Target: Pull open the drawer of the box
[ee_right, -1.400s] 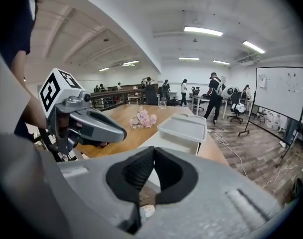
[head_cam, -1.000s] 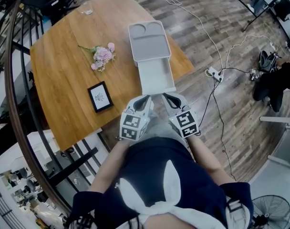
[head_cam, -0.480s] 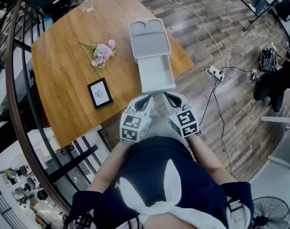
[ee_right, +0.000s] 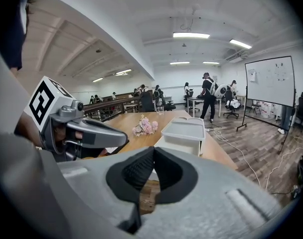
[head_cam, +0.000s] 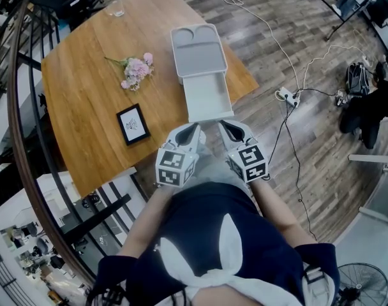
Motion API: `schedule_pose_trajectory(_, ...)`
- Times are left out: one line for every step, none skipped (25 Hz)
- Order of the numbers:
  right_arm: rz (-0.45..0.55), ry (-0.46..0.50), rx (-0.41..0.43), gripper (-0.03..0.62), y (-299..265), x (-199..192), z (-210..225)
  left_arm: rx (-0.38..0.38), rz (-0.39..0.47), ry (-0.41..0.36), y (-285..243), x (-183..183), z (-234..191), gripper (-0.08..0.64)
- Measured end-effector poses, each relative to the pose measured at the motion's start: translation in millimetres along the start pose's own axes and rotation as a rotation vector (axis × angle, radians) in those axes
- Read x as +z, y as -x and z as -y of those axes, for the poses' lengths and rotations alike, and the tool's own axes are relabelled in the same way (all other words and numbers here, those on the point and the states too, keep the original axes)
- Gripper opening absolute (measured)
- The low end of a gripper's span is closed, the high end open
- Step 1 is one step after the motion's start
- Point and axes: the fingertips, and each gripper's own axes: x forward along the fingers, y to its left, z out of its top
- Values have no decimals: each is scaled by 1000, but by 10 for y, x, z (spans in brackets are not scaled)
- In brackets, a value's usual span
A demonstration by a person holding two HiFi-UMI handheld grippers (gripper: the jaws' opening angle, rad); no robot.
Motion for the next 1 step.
schedule_pose_trajectory(4,-6,-3,-3,0,24,11,5,2,1,8,25,-17,17)
